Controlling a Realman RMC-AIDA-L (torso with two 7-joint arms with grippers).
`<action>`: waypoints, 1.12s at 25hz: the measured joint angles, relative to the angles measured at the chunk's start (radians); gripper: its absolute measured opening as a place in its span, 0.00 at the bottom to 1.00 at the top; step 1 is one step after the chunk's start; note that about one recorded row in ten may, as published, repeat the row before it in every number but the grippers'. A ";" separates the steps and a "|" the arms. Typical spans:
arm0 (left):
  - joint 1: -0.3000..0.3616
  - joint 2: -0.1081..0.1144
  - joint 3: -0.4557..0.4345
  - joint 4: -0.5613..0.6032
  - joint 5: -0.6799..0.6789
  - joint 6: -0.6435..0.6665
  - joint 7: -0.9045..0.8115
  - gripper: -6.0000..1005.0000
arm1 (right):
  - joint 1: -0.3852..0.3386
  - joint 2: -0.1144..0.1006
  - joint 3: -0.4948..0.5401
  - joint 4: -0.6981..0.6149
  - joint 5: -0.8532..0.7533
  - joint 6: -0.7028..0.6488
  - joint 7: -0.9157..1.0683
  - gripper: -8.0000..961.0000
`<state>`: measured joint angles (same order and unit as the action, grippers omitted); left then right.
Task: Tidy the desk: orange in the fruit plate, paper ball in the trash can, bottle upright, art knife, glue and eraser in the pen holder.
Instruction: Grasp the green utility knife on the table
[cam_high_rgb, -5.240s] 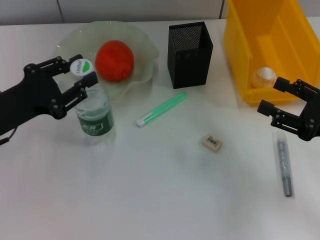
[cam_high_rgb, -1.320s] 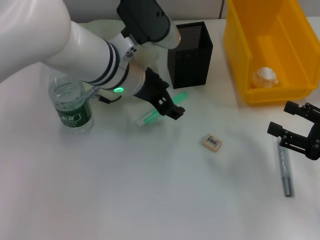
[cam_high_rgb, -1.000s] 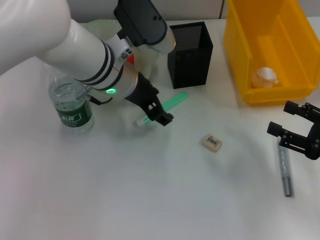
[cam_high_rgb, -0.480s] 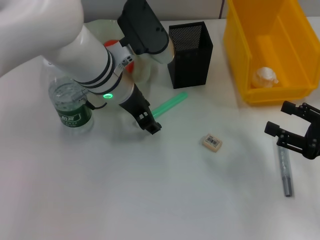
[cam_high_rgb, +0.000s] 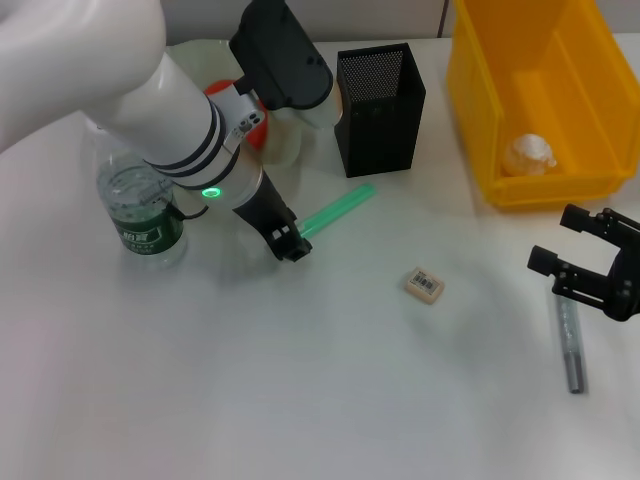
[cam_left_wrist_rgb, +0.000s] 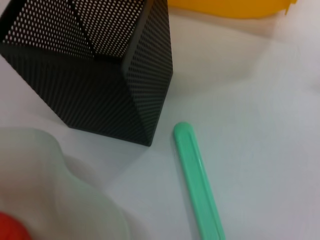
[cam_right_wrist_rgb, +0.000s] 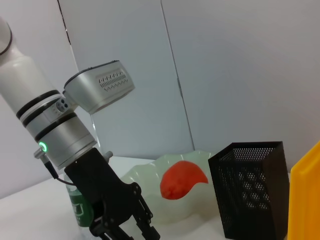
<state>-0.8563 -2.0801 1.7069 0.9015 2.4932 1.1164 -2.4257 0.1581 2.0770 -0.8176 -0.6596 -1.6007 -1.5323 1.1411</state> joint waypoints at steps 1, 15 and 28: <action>-0.002 0.000 0.000 -0.004 0.000 -0.001 0.000 0.41 | 0.001 0.000 0.000 0.000 -0.002 0.000 0.000 0.79; -0.024 0.000 -0.001 -0.047 -0.001 0.004 -0.001 0.40 | 0.004 0.000 0.000 0.000 -0.002 0.000 0.004 0.78; -0.033 0.000 -0.002 -0.055 0.000 0.013 0.004 0.32 | 0.011 0.000 0.000 0.010 -0.002 0.000 0.006 0.77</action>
<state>-0.8890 -2.0801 1.7050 0.8462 2.4937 1.1289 -2.4213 0.1693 2.0770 -0.8176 -0.6496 -1.6031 -1.5323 1.1473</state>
